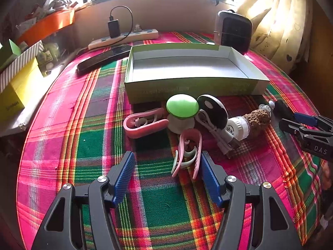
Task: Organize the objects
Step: 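Close the right tool on the black cylinder while the left tool grasps the pink clip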
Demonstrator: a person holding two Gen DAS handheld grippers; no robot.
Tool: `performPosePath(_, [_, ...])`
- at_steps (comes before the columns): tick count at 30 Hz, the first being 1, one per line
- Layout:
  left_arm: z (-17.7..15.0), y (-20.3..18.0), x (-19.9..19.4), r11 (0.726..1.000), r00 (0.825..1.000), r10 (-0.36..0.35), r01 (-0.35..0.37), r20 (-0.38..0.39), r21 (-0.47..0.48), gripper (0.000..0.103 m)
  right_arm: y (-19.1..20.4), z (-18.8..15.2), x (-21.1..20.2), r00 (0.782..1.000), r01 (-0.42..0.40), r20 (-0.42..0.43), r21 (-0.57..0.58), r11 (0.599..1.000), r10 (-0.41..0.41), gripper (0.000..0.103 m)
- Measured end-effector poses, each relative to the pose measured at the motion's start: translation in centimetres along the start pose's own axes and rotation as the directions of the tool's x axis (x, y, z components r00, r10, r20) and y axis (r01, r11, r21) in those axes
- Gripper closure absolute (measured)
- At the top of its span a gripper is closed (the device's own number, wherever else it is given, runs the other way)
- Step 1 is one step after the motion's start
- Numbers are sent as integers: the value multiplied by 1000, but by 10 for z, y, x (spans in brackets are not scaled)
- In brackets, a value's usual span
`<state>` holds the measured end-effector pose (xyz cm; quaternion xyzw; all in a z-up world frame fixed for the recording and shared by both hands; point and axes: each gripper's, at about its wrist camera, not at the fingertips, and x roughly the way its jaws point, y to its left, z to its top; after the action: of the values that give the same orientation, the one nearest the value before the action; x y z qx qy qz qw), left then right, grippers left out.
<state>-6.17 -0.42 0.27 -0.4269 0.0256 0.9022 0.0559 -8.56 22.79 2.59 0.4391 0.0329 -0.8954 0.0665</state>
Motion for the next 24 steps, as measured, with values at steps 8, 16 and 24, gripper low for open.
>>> performPosePath(8, [7,-1,5,1000,1000,3,-3,-8,-2,43,3,0,-1,1000,-5,7,-10,1000,5,51])
performPosePath(16, [8,-10,4,1000,1000,-13,13,3,23,65,3,0,-2,1000,-7,13,-3,1000,7,66])
performPosePath(24, [7,-16,2,999,1000,-25,25,8,40,82,4,0,-3,1000,-7,15,-2,1000,7,74])
